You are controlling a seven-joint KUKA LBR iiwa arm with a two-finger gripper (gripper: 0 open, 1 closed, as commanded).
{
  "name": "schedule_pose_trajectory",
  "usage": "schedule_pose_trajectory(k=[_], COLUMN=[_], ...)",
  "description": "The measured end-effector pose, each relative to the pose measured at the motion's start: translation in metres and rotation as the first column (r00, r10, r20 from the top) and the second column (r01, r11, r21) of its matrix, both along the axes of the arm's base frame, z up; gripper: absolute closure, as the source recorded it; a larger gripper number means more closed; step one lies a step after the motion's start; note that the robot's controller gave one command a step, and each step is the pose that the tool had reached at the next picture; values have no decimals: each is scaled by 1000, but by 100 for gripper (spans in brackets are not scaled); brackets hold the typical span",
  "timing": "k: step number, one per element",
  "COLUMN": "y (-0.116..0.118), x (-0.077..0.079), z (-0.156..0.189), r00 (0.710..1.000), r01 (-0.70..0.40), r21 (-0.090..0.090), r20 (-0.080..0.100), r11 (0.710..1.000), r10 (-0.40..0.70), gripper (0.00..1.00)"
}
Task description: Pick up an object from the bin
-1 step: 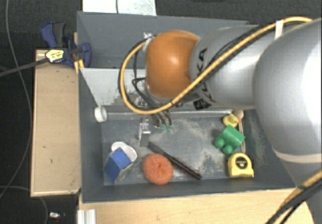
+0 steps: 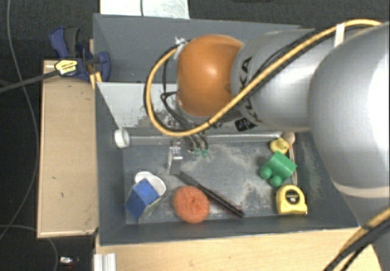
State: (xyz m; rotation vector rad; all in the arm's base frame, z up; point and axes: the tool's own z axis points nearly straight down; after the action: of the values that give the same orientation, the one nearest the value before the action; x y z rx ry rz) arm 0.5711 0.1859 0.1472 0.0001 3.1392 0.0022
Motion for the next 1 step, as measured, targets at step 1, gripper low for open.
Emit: schedule_pose_trajectory(k=[1], y=[-26], x=[-35], z=[-38], r00=[997], r01=[72], r21=[1], r20=[-1], r11=[997], r10=[-72], gripper=[100])
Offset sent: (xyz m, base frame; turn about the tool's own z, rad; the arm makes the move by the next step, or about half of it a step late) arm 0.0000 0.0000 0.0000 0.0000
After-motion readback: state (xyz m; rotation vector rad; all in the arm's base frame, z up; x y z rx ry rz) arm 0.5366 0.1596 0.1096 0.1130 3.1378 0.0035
